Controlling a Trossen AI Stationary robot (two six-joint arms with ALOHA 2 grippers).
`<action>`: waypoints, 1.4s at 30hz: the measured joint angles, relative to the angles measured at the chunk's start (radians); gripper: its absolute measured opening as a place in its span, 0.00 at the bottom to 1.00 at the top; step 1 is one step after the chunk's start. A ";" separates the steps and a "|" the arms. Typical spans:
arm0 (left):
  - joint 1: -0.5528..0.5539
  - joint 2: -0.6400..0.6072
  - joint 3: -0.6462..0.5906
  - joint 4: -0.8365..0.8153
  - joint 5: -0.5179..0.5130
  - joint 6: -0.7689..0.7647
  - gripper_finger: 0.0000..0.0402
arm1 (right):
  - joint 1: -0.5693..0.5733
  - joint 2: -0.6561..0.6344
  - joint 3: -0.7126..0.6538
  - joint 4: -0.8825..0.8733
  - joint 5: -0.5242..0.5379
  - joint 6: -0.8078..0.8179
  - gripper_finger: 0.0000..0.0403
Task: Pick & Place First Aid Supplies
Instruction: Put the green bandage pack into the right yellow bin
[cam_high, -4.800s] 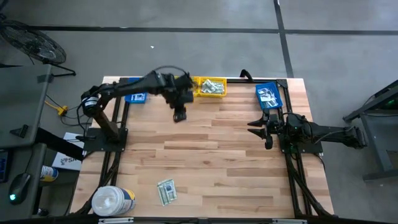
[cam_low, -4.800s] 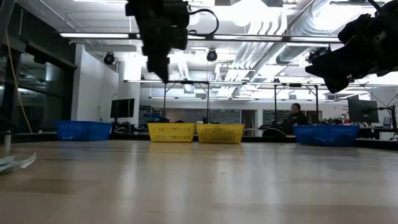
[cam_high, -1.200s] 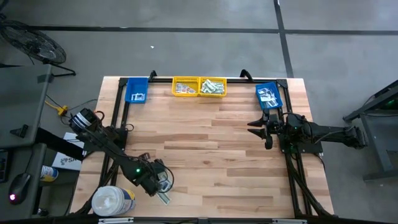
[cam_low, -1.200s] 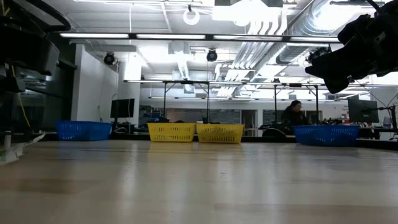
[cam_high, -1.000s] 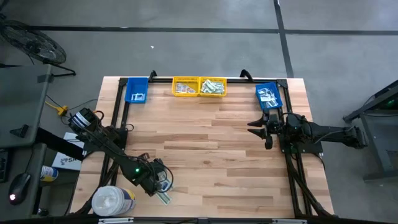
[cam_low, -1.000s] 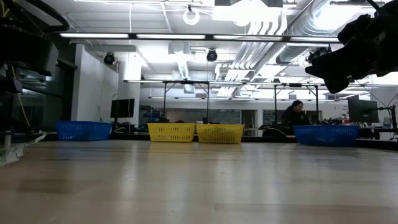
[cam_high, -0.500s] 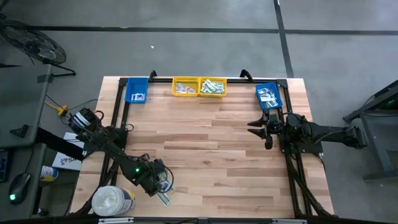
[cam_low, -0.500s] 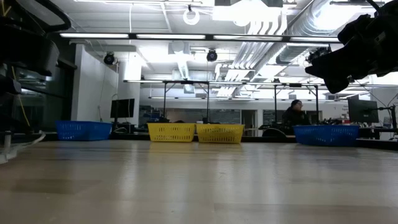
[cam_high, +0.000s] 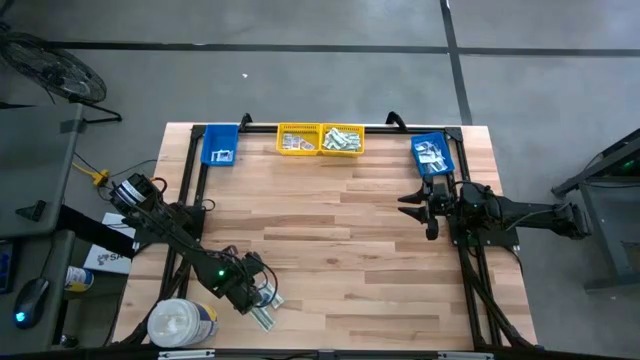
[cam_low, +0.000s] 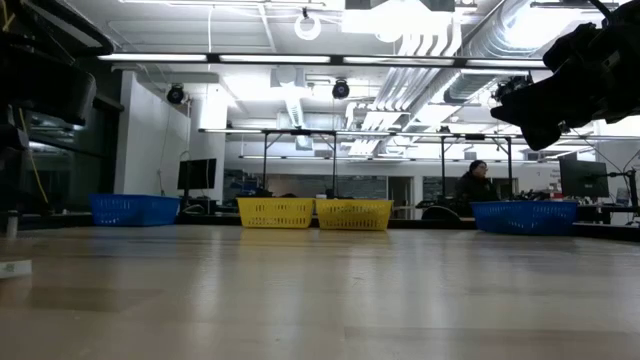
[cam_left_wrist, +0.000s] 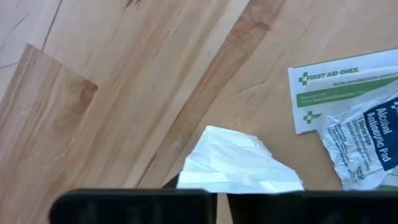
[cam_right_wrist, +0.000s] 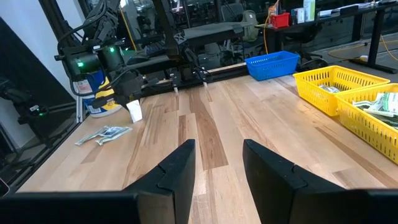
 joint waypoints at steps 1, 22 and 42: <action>0.000 0.000 0.000 -0.003 -0.004 -0.004 0.02 | 0.000 0.000 0.000 0.000 0.000 0.000 0.32; 0.229 -0.073 0.146 -0.023 -0.135 0.408 0.00 | 0.000 0.000 0.000 0.000 0.000 0.000 0.32; 0.995 -0.073 0.154 0.584 0.041 1.241 0.00 | 0.000 0.000 0.000 0.000 0.000 0.000 0.32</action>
